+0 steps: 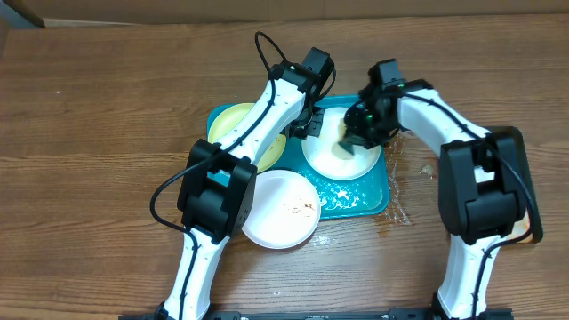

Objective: Clean dirty plates on tray and stack at the side
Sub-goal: 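Lower the plate and scrub it again with the right gripper's sponge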

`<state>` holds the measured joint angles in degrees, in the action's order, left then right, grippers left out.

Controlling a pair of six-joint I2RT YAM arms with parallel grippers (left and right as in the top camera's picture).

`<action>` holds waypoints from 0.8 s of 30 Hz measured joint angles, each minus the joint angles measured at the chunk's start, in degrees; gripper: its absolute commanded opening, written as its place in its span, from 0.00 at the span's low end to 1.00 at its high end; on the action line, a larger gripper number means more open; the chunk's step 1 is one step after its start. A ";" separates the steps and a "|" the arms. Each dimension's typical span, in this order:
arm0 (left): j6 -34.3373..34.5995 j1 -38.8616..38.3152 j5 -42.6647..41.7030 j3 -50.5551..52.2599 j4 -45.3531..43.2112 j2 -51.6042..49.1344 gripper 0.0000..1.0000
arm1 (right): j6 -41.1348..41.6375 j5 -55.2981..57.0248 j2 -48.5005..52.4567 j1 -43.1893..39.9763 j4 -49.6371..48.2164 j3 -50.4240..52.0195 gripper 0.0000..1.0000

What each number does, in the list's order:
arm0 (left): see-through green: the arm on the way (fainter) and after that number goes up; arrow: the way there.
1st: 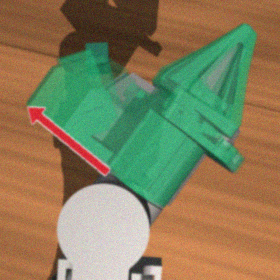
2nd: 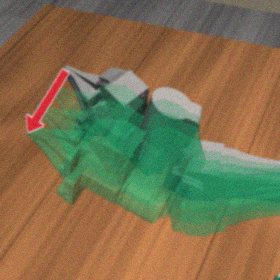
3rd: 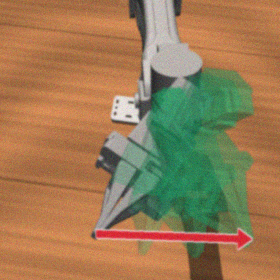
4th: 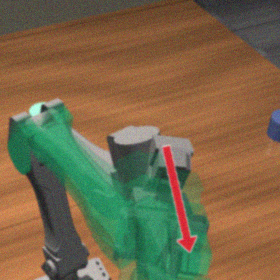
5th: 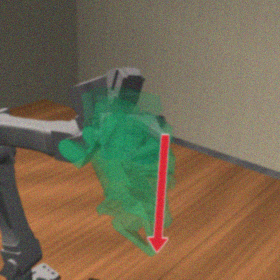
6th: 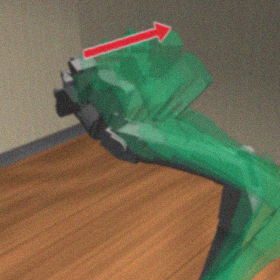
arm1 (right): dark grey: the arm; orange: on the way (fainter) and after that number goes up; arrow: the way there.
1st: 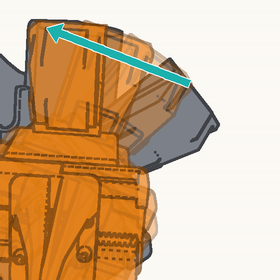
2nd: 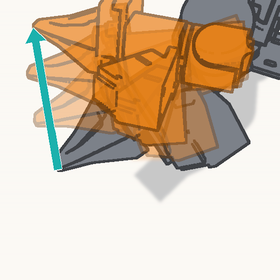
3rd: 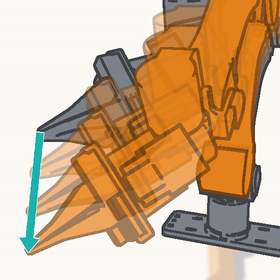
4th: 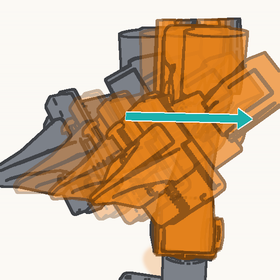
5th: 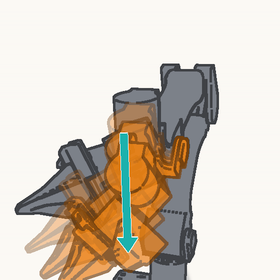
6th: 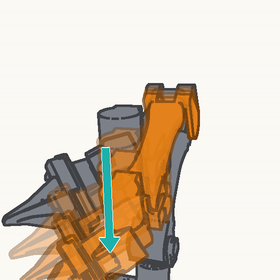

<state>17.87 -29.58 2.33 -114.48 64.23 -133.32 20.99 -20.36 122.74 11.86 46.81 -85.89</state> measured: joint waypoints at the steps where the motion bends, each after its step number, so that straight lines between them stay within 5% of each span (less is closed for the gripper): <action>1: 0.00 -0.02 0.02 0.00 0.02 0.00 0.04 | 0.02 1.18 -0.15 -0.76 0.52 -0.07 0.04; 4: 0.00 -0.02 0.02 0.00 0.00 0.00 0.07 | -0.02 4.55 -0.57 -2.10 1.81 -0.26 0.04; 8: -0.15 0.00 -0.02 0.00 -0.02 0.00 0.44 | -0.04 7.23 -0.81 -1.64 2.43 -0.37 0.04; 10: -0.35 -0.02 -0.50 0.00 -0.57 0.00 0.51 | -0.04 7.87 -0.87 -1.55 2.54 -0.37 0.04; 15: -1.55 -0.02 -2.56 0.00 -2.58 0.00 0.56 | -0.02 8.61 -0.96 -1.55 2.93 -0.44 0.04; 24: -2.47 -0.02 -5.62 0.00 -3.63 -0.11 0.49 | -0.09 8.81 -0.98 -1.55 3.30 -0.46 0.04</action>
<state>15.40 -29.61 -3.29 -114.48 60.60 -133.43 20.91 -11.55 121.75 10.31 50.11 -86.35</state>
